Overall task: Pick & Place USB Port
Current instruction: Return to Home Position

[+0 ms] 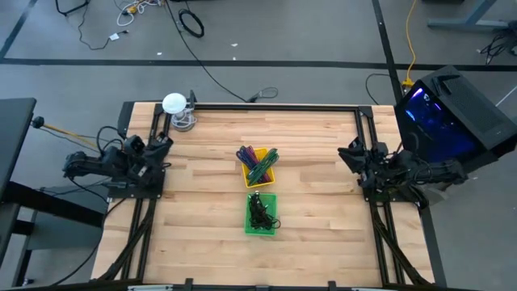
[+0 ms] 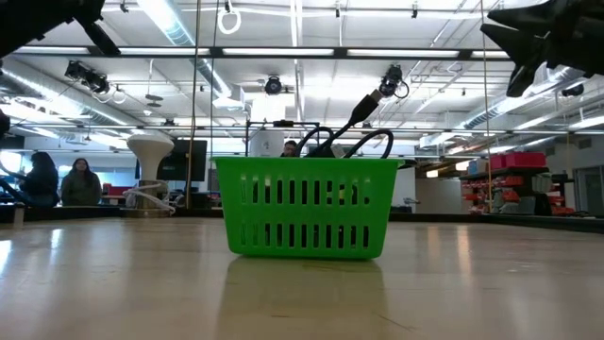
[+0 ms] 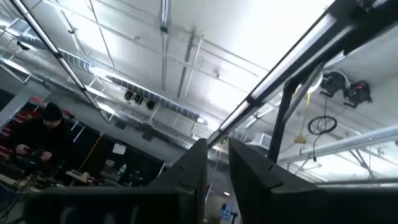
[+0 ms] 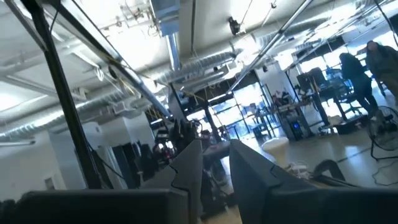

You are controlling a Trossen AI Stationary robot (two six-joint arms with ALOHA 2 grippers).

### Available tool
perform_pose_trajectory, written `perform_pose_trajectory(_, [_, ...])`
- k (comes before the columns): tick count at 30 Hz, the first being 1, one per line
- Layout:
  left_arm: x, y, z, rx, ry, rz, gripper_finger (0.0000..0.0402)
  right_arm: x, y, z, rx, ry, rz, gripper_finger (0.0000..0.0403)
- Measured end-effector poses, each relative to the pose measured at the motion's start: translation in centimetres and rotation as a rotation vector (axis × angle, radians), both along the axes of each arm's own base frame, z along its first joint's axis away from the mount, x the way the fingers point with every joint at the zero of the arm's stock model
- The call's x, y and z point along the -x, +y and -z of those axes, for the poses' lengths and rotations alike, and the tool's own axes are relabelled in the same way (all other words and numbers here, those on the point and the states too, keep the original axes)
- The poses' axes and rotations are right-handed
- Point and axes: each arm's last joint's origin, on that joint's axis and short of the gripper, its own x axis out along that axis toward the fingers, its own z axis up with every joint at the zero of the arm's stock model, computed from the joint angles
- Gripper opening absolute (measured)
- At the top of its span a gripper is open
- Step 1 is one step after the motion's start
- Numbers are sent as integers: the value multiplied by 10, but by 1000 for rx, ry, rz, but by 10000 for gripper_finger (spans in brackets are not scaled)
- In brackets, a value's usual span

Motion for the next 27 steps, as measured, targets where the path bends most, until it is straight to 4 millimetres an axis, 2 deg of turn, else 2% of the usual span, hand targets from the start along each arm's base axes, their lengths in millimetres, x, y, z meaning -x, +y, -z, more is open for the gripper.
perform_pose_trajectory(16, [-3,6,3,-2,45,-94,69,-3,0,6,4,71,26,84])
perform_pose_trajectory(23, [-3,6,3,-3,46,-94,69,-6,3,14,290,189,25,84])
perform_pose_trajectory(27, [-3,6,3,-3,47,-94,69,-8,3,21,332,273,18,84])
